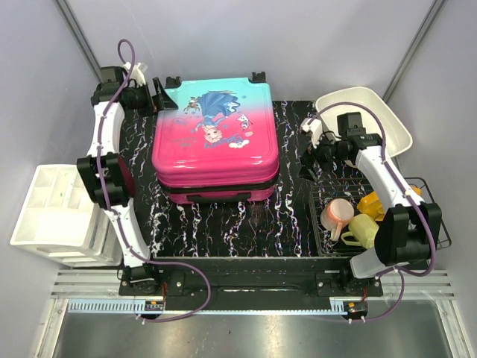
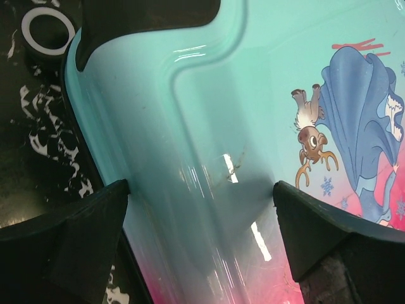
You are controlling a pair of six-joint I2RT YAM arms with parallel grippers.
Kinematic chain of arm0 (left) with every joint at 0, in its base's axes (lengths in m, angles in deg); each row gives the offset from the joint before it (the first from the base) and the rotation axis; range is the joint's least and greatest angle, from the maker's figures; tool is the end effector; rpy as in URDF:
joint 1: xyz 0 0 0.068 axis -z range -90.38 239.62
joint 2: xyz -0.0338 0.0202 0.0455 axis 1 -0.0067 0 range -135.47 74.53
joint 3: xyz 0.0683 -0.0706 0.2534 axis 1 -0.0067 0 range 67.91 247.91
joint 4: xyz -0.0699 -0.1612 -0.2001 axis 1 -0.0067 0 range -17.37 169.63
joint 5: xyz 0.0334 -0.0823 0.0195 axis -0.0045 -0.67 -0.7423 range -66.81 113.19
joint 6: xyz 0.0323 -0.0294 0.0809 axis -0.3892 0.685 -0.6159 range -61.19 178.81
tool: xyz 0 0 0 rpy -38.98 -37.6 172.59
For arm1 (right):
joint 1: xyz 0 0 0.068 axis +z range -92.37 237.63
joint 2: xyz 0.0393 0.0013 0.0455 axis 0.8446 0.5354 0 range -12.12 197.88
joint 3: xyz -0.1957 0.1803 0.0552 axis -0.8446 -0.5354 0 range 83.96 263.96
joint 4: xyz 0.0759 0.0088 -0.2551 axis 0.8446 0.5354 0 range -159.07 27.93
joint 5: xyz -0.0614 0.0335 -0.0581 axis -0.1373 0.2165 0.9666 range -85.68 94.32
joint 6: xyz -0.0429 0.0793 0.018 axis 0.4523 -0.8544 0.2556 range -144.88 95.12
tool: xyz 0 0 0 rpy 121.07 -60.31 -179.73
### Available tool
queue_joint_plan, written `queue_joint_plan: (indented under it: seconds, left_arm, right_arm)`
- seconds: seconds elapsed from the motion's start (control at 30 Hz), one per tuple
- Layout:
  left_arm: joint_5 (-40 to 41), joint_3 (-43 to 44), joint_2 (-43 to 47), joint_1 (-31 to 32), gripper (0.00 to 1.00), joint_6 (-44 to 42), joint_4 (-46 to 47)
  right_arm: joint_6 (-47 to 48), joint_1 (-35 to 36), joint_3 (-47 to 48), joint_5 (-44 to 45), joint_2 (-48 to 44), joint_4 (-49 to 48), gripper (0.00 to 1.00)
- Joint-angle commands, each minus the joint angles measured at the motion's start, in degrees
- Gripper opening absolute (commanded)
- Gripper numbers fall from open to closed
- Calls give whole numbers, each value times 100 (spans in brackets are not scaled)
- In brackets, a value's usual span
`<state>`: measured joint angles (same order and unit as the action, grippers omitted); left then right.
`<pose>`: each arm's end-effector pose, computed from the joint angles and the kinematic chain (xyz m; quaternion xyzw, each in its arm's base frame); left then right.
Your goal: Open, take out, and arrange the luggage
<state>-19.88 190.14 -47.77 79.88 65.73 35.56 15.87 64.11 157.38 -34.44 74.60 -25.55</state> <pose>0.5093 0.0302 0.3020 0.0174 0.8684 -0.3291 0.3706 0.3299 0.0895 0.2611 -0.4490 0.7904 0.2246 0.3511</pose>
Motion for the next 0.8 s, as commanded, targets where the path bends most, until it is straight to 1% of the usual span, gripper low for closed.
queue_joint_plan:
  seconds: [0.0, 0.13, 0.2, 0.3, 0.4, 0.43, 0.47, 0.5, 0.53, 0.57, 0.63, 0.7, 0.73, 0.77]
  left_arm:
    - [-1572, 195, -311, 1123, 99, 152, 523]
    - [-1801, 502, -514, 1141, 99, 135, 462]
    - [-1897, 512, -470, 1167, 99, 100, 365]
    - [-1899, 556, -339, 1264, 99, -224, -65]
    - [-1495, 494, -32, 1124, 99, -252, -137]
    - [-1242, 486, 82, 1045, 99, -235, -128]
    - [-1074, 425, 197, 844, 99, -183, -6]
    - [-915, 363, 502, 737, 99, -104, 82]
    - [-601, 302, 671, 623, 99, 36, 162]
    - [-484, 66, 838, 379, 99, 125, 449]
    - [-29, -173, 1372, 166, 99, 292, 601]
    - [96, -445, 1691, -45, 99, 258, 506]
    - [262, -707, 2023, -63, 99, 223, 253]
    - [290, -936, 2217, -72, 99, 196, 198]
  right_arm:
    - [731, 64, -206, -202, -173, -125, 100]
    - [961, 134, -364, -272, -94, -213, 99]
    - [987, 187, -417, -307, -85, -335, 98]
    - [987, 310, -531, -377, -102, -529, 98]
    - [1031, 546, -707, -421, -164, -740, 98]
    - [1040, 617, -785, -430, -207, -784, 97]
    - [1031, 687, -821, -439, -234, -863, 97]
    - [979, 853, -856, -465, -252, -916, 97]
    - [926, 933, -935, -492, -330, -968, 97]
    - [882, 1038, -988, -518, -383, -1030, 96]
    - [680, 1311, -1145, -545, -532, -1258, 96]
    - [496, 1513, -1208, -562, -629, -1434, 96]
    - [391, 1749, -1269, -571, -691, -1522, 96]
    - [285, 1856, -1296, -571, -717, -1723, 96]
